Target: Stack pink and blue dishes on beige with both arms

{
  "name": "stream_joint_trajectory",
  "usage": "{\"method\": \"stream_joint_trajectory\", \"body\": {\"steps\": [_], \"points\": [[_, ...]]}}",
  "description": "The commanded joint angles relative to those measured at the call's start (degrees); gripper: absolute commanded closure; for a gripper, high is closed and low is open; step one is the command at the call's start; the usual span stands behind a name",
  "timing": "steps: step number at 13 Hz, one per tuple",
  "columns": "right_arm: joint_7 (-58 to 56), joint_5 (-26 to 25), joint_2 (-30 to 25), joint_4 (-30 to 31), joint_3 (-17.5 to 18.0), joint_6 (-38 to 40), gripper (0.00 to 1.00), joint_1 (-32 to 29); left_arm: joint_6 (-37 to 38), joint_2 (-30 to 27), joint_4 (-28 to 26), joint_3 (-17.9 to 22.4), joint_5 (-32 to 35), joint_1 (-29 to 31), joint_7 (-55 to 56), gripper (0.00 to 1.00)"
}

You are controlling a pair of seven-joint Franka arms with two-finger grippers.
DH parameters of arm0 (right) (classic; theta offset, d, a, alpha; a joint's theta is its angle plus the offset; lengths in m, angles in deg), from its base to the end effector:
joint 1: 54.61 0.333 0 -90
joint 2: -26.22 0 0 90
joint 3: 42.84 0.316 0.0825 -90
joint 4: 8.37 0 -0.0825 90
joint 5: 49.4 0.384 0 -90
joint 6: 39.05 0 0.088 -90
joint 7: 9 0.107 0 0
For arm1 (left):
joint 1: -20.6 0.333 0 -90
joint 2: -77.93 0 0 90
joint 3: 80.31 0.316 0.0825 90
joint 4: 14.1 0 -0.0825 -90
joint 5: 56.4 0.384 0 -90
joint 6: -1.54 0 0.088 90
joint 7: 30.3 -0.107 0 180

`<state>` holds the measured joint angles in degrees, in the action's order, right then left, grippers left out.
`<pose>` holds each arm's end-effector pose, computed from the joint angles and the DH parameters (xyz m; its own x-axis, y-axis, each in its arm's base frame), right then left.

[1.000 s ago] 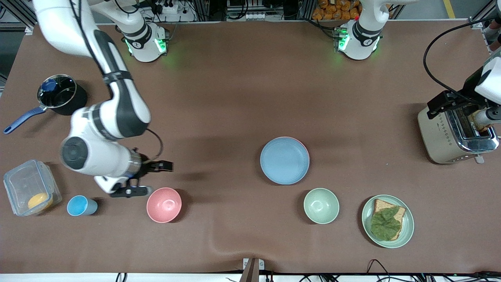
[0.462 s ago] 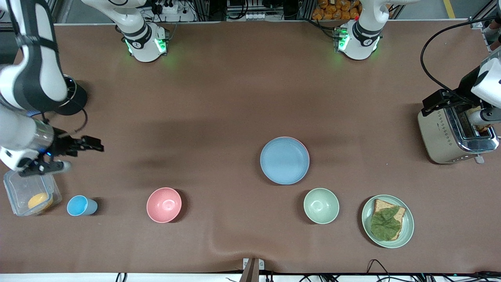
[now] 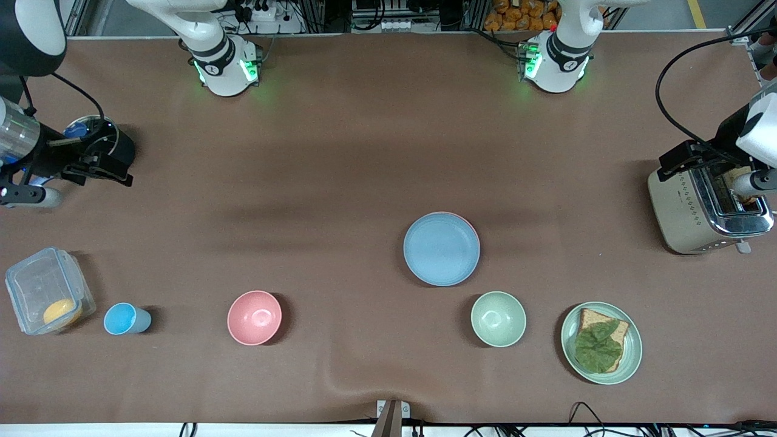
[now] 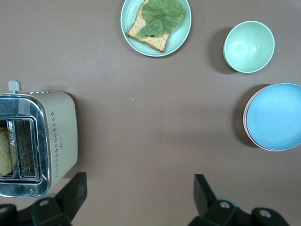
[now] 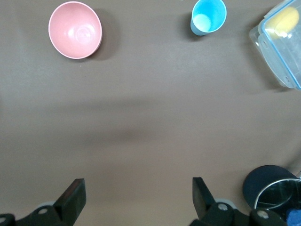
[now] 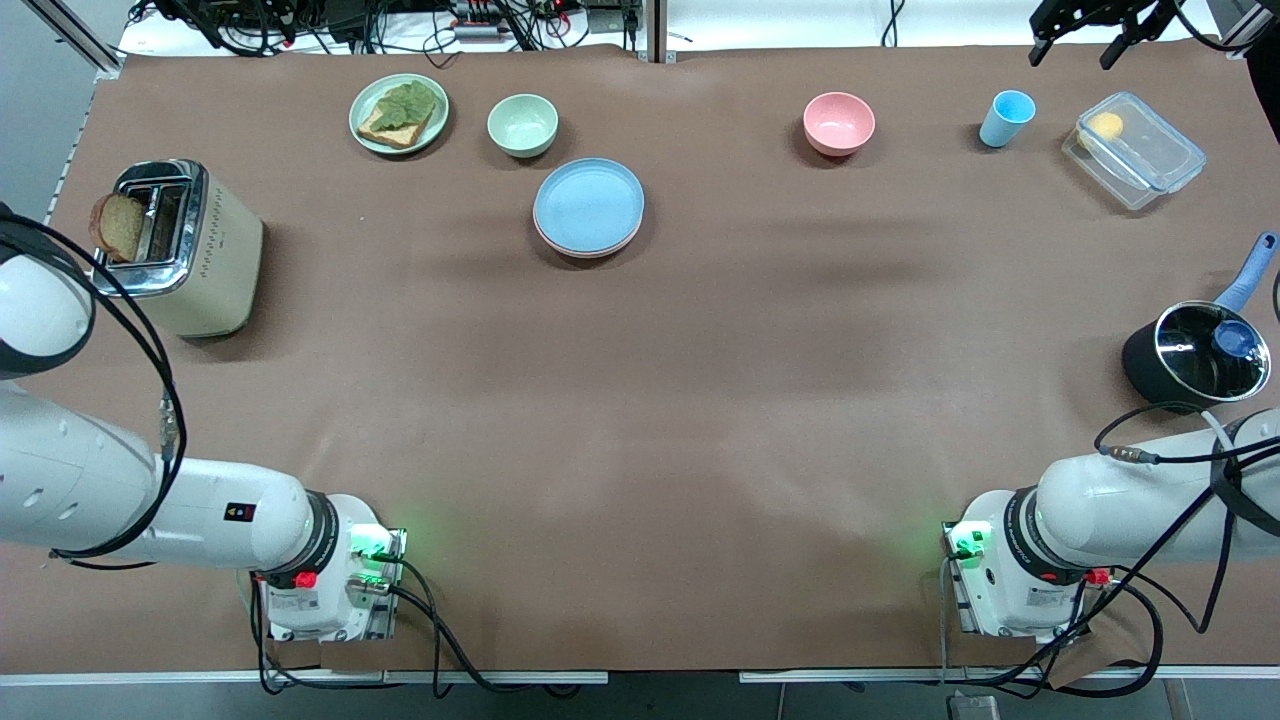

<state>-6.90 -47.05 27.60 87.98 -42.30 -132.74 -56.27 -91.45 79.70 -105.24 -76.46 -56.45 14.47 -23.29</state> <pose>0.5619 -0.0069 0.5642 0.9957 -0.0587 -0.0720 -0.0616 -0.9974 -0.0382 0.5676 -0.0233 0.6024 0.9966 0.0825 0.0016 0.0825 -0.9966 -0.0010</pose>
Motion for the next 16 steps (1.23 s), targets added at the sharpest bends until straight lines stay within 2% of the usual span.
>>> {"method": "stream_joint_trajectory", "body": {"steps": [1,4,6,13,16], "points": [[0.37,-1.12,-1.55,0.33,-0.02,1.57,0.0,-0.37,0.27,0.78,1.05,0.2,-0.3,-0.29,-0.15,0.0],[-3.03,-1.91,-1.9,-0.29,-0.1,2.28,0.0,-0.46,0.53,0.61,1.14,0.2,-0.21,-0.29,-0.41,0.0],[-3.85,-1.91,-1.9,-1.26,-0.11,3.33,0.0,-0.46,0.62,0.78,2.1,0.11,4.16,-0.73,-0.33,0.0],[-3.15,-1.91,-1.9,-2.84,-0.02,5.09,0.0,-0.46,5.01,2.19,6.32,0.2,3.04,-0.73,-0.24,0.0],[-3.15,-1.91,-1.9,-2.84,-0.02,5.09,0.0,-0.46,5.01,2.19,6.41,0.11,2.52,-0.73,-0.15,0.0]]}}
